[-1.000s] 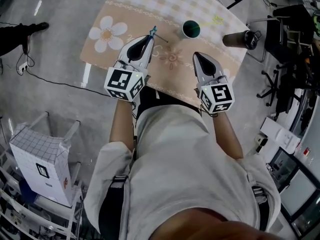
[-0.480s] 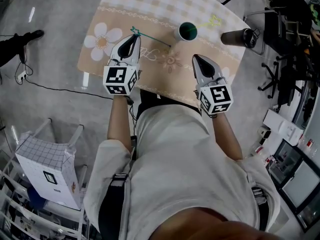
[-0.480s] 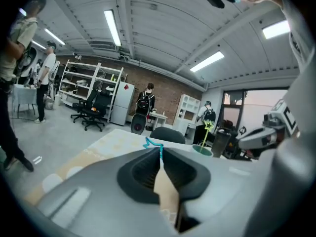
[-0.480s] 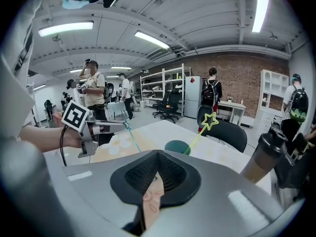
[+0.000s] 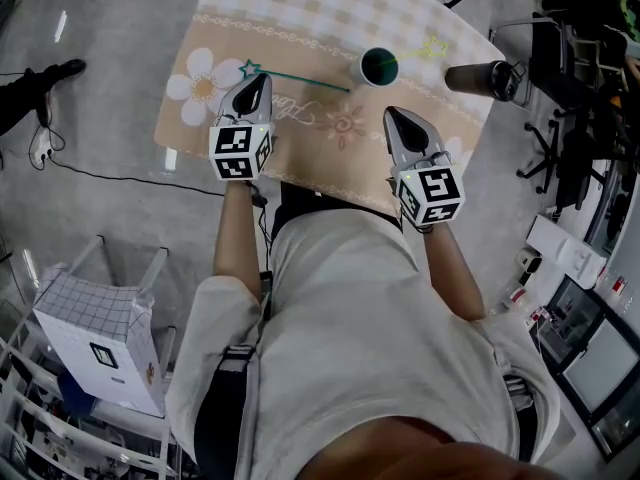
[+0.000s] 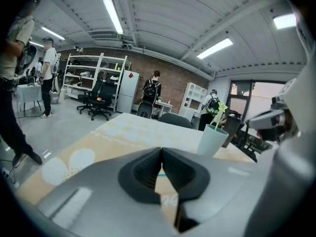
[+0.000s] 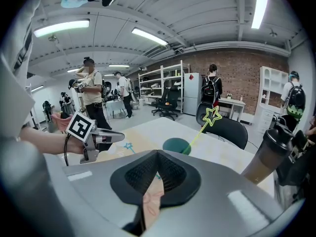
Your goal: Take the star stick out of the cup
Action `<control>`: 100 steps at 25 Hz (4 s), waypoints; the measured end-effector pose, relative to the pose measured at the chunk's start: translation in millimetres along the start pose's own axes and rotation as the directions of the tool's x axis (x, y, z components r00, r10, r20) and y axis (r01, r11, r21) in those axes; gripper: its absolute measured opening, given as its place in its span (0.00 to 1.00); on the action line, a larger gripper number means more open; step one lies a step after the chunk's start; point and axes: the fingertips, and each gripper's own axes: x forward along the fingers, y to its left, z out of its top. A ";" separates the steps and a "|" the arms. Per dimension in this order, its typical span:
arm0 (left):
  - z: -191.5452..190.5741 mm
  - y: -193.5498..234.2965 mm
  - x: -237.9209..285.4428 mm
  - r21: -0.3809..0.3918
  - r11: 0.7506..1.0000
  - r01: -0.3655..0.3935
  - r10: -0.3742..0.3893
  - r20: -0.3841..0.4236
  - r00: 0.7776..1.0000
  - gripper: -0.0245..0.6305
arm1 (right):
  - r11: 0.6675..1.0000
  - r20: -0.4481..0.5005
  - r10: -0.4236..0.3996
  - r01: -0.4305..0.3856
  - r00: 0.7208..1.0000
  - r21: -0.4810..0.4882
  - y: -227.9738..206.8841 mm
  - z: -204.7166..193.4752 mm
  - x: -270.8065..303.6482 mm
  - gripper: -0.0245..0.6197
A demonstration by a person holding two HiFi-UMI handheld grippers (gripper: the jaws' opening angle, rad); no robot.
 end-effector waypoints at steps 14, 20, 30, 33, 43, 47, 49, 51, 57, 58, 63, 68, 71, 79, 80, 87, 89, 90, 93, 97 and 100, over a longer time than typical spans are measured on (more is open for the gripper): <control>6.6 -50.9 14.3 0.039 0.994 0.102 -0.101 -0.024 0.995 0.04 | 0.992 0.028 -0.092 0.089 0.995 0.092 -49.1 2.7 7.9 0.04; 2.6 -63.1 5.1 0.022 0.995 0.101 -0.100 -0.031 0.994 0.04 | 0.987 0.035 -0.112 0.108 0.993 0.120 -70.6 8.0 27.3 0.04; -7.1 -65.2 -8.8 -0.003 0.999 0.049 -0.049 -0.038 0.998 0.04 | 0.981 0.044 -0.078 0.068 0.996 0.180 -88.1 11.5 48.7 0.09; -7.1 -64.9 -10.8 -0.011 0.999 0.031 -0.031 -0.034 0.999 0.04 | 0.981 0.042 -0.056 0.047 0.998 0.190 -87.7 11.6 54.8 0.15; -10.7 -69.5 -24.2 -0.041 0.999 -0.018 0.018 -0.012 1.000 0.04 | 0.983 0.055 -0.007 -0.004 0.998 0.183 -93.8 19.8 74.2 0.10; -14.9 -69.3 -29.8 -0.054 0.998 -0.036 0.036 -0.007 0.999 0.04 | 0.989 0.095 0.006 -0.020 0.995 0.148 -87.3 30.1 67.2 0.06; -14.6 -70.6 -31.0 -0.056 0.998 -0.038 0.038 -0.001 0.999 0.04 | 0.993 0.109 0.010 -0.022 0.994 0.115 -84.0 36.6 61.6 0.06; -12.5 -71.9 -32.2 -0.055 0.998 -0.037 0.037 0.007 0.999 0.04 | 0.998 0.128 0.007 -0.016 0.992 0.068 -80.8 46.7 54.0 0.06; -5.3 -75.6 -38.2 -0.051 0.998 -0.034 0.036 0.036 0.999 0.04 | 0.996 0.218 0.014 0.005 0.976 -0.086 -63.7 94.4 21.3 0.06; -4.7 -76.1 -39.3 -0.053 0.998 -0.033 0.035 0.040 0.999 0.04 | 0.994 0.236 0.023 0.003 0.972 -0.110 -58.5 103.2 16.1 0.06; -3.3 -76.2 -48.3 -0.059 0.998 -0.030 0.034 0.062 0.998 0.04 | 0.976 0.315 0.079 -0.010 0.946 -0.215 -23.9 134.7 -6.0 0.06; -2.8 -65.6 -63.2 -0.076 0.996 -0.054 0.060 0.082 0.995 0.04 | 0.936 0.305 0.149 -0.035 0.941 -0.351 21.1 139.3 -6.3 0.06; -6.6 -52.5 -73.2 -0.092 0.993 -0.077 0.085 0.082 0.993 0.04 | 0.893 0.272 0.188 -0.050 0.944 -0.446 49.9 137.6 1.3 0.06; -24.5 -16.9 -94.9 -0.154 0.979 -0.131 0.143 0.068 0.987 0.04 | 0.784 -0.099 0.247 -0.259 0.964 -0.565 109.3 83.7 49.0 0.06; -26.1 -13.9 -95.2 -0.159 0.978 -0.132 0.144 0.064 0.988 0.04 | 0.776 -0.149 0.245 -0.286 0.958 -0.561 112.4 73.2 56.4 0.06; -36.4 2.0 -89.6 -0.184 0.974 -0.128 0.139 0.044 0.989 0.04 | 0.738 -0.302 0.214 -0.357 0.929 -0.573 125.1 19.7 105.8 0.06; -43.6 6.4 -86.1 -0.201 0.971 -0.131 0.139 0.029 0.990 0.04 | 0.747 -0.316 0.213 -0.363 0.924 -0.557 130.0 9.1 120.8 0.06; -47.3 8.3 -84.8 -0.209 0.969 -0.133 0.140 0.021 0.990 0.04 | 0.753 -0.323 0.208 -0.362 0.923 -0.550 132.1 4.1 128.4 0.06; -55.6 12.3 -81.1 -0.222 0.966 -0.134 0.138 0.001 0.990 0.04 | 0.767 -0.344 0.191 -0.359 0.919 -0.532 136.0 -11.0 152.6 0.07; -63.9 15.2 -77.8 -0.228 0.965 -0.132 0.130 -0.025 0.991 0.04 | 0.799 -0.374 0.205 -0.375 0.904 -0.469 138.6 -30.6 181.4 0.06; -66.2 17.3 -76.8 -0.231 0.964 -0.130 0.125 -0.035 0.992 0.04 | 0.804 -0.383 0.209 -0.381 0.900 -0.456 139.8 -38.0 195.7 0.06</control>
